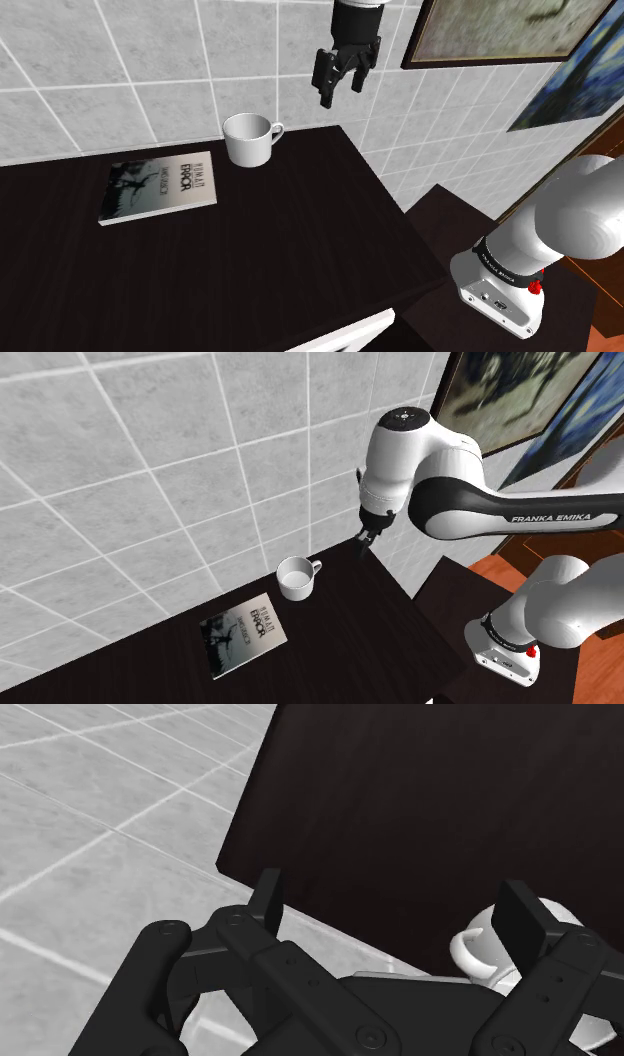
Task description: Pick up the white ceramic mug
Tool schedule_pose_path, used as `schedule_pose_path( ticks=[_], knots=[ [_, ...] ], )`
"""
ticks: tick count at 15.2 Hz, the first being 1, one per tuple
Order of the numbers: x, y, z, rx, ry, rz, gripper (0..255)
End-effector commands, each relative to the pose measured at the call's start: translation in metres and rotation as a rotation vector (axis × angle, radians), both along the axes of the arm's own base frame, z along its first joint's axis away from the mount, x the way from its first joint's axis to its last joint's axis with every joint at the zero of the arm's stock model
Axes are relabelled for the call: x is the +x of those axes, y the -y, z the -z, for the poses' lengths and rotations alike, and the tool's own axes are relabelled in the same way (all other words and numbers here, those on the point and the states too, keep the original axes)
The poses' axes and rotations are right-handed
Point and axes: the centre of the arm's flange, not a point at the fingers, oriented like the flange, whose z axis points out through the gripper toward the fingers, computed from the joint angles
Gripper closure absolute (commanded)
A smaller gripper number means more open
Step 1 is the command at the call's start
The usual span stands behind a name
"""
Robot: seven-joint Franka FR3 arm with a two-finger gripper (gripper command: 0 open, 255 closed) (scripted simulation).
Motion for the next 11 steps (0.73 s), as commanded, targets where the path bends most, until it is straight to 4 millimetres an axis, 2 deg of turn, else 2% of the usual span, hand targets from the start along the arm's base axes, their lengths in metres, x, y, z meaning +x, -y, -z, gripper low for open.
schedule_pose_path(
  ticks=[1, 11],
  knots=[
    [0.016, -0.021, 0.006, 0.002, -0.005, 0.007, 0],
    [0.089, -0.127, 0.042, 0.006, -0.029, 0.032, 0]
  ],
)
